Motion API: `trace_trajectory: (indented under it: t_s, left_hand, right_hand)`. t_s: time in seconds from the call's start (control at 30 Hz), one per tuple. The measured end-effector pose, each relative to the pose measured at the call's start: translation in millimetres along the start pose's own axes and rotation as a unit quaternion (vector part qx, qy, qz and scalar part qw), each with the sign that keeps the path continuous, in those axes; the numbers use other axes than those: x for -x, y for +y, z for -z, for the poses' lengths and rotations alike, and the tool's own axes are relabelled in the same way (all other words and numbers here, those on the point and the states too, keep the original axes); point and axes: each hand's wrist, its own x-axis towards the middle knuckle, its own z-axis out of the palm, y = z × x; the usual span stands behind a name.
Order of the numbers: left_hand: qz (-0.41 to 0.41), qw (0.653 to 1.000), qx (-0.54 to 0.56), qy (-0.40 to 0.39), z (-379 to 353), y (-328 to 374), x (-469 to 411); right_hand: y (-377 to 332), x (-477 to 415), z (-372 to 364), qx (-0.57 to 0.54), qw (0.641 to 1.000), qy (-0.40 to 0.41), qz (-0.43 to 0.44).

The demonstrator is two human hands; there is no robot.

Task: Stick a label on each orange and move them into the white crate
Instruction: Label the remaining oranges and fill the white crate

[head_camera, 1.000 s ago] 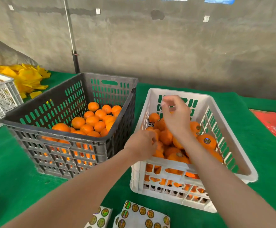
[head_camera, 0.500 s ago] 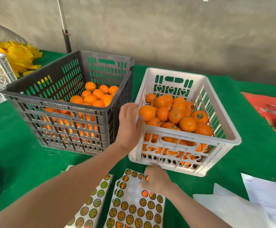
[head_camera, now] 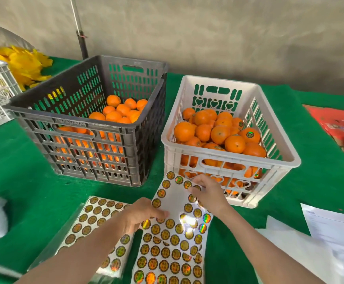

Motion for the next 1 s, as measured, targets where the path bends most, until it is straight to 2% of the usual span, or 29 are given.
trace_trajectory:
  t_s: [0.07,0.13,0.2,0.3,0.4,0.53,0.77,0.87,0.93,1.0]
  left_hand:
    - [0.016,1.000,0.008,0.016,-1,-2,-1]
    - [0.020,0.999,0.021,0.027,-3,-3,-1]
    - [0.014,0.999,0.026,0.032,-6,-3,0]
    - [0.005,0.998,0.055,0.036,-12,-6,3]
    - [0.006,0.995,0.098,0.035,-15,-9,4]
    - [0.017,0.990,0.136,0.038,-19,-12,5]
    - [0.014,0.991,0.116,0.069,-23,-17,4]
    - [0.002,0.993,0.097,0.065,-19,-17,5]
    - [-0.012,0.996,0.063,0.061,-17,-21,5]
    - [-0.031,0.997,-0.015,0.070,-18,-25,7]
  right_hand:
    - [-1,11,2,0.093,0.994,0.041,0.041]
    - [-1,27,-4,0.183,0.964,0.078,0.177]
    - [1,43,-16,0.204,0.946,0.051,0.246]
    - [8,60,-37,0.206,0.959,-0.010,0.197]
    - [11,64,-50,0.204,0.967,0.003,0.153]
    - [10,69,-56,0.212,0.966,0.006,0.150]
    - [3,82,-59,0.163,0.968,0.050,0.185]
    - [0,82,-56,0.114,0.977,0.057,0.173]
    - [-8,79,-51,0.079,0.979,0.069,0.177]
    - [-24,75,-44,0.058,0.979,0.069,0.183]
